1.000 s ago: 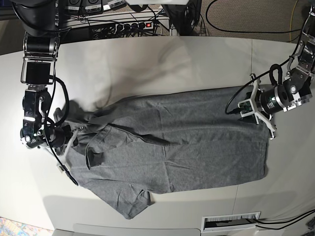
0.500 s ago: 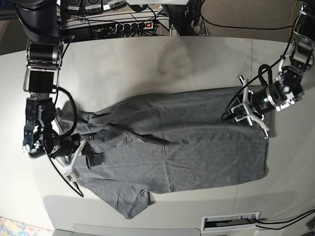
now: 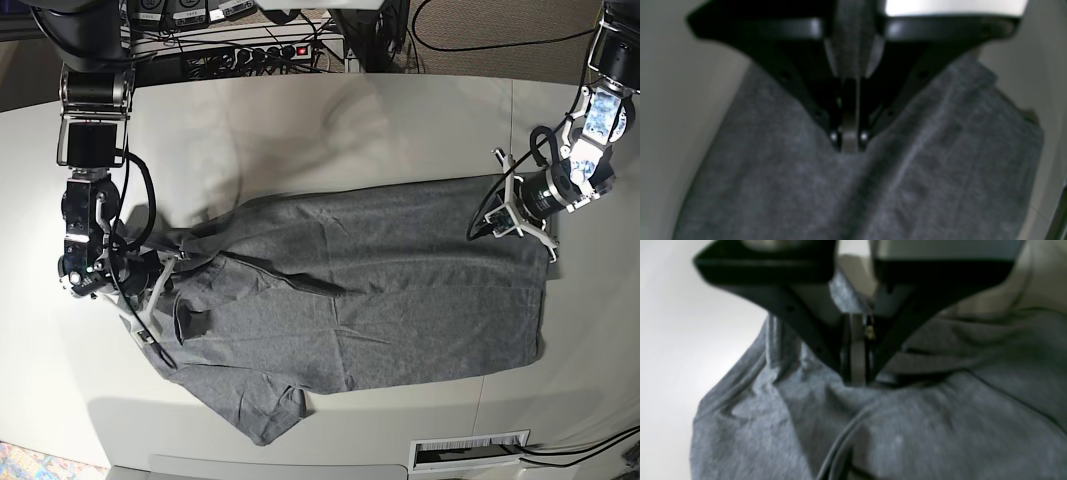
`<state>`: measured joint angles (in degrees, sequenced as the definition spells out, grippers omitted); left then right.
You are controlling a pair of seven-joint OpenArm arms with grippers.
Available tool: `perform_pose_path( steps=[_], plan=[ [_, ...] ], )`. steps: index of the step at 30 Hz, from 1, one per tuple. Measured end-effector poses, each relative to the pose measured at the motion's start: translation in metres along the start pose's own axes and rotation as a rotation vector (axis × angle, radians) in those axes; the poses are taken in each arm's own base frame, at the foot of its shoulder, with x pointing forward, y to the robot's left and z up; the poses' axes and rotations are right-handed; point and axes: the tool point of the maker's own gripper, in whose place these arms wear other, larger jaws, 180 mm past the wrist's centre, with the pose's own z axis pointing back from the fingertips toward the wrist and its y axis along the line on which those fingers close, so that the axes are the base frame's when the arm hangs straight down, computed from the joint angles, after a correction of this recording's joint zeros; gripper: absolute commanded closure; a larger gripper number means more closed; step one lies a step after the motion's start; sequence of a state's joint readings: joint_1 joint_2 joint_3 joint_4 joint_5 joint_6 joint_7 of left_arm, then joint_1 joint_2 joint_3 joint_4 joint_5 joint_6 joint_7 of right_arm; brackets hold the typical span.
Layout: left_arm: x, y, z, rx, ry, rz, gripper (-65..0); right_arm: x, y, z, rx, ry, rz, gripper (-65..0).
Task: Fold the T-shirt properly
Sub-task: 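Drag the folded shirt back toward the robot with both grippers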
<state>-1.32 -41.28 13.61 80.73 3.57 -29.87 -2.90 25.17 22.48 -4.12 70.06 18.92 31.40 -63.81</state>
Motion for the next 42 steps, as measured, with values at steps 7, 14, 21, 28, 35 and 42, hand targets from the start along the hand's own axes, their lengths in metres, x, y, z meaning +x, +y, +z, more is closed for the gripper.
perform_pose_path(
  steps=[7,14,21,28,35,42],
  plan=[
    [-0.009,-0.001,0.000,-0.002,0.008,0.019,0.0,-0.031,-0.005,-0.008,-0.058,0.076,0.043,0.0],
    [-0.012,-0.014,0.001,-0.041,0.008,0.032,0.0,-0.054,-0.008,-0.009,-0.070,0.107,0.052,0.0],
    [-0.016,-0.033,0.009,-0.090,-0.012,0.067,0.0,-0.078,-0.020,-0.002,-0.083,0.149,0.048,0.0],
    [-0.030,-0.046,0.027,-0.139,0.000,0.086,0.0,-0.098,-0.030,0.011,-0.051,0.191,0.003,0.0],
    [-0.036,-0.067,0.044,-0.191,0.004,0.100,0.0,-0.116,-0.038,0.026,-0.001,0.211,-0.049,0.0],
    [-0.025,-0.101,0.054,-0.269,-0.011,0.086,0.0,-0.133,-0.032,0.033,0.052,0.259,-0.097,0.0]
  ],
)
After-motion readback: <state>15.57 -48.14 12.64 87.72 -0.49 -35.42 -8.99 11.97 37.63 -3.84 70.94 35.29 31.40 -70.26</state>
